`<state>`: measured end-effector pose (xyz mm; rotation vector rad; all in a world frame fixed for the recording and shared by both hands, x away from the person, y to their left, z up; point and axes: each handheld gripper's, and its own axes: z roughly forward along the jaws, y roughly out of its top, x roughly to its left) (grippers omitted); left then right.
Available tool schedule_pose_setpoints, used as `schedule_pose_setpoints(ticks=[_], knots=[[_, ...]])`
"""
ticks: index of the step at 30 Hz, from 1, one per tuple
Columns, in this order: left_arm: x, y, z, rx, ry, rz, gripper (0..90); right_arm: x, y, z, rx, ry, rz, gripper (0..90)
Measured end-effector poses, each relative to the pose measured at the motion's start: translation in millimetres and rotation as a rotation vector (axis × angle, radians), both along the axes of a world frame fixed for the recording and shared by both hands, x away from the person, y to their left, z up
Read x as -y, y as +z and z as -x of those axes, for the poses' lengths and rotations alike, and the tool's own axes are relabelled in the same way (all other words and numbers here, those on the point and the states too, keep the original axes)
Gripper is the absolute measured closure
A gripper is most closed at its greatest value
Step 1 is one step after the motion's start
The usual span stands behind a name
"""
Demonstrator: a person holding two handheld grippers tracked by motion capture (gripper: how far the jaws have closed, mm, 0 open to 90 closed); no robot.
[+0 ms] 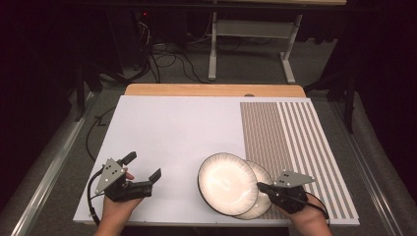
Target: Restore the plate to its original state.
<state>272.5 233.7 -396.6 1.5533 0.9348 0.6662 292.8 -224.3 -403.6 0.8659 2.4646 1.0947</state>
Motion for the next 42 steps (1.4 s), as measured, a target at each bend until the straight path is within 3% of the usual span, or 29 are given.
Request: schedule_pose_setpoints(ticks=[26,42], knots=[[-1.2,0.3,0.4,0.002,0.0,-0.002,0.7,4.4,1.6,-0.4,0.009,-0.008,-0.009,90.0],[-1.0,0.5,0.4,0.002,-0.003,-0.005,0.8,13.4,5.1,-0.2,0.02,-0.042,-0.028,90.0]])
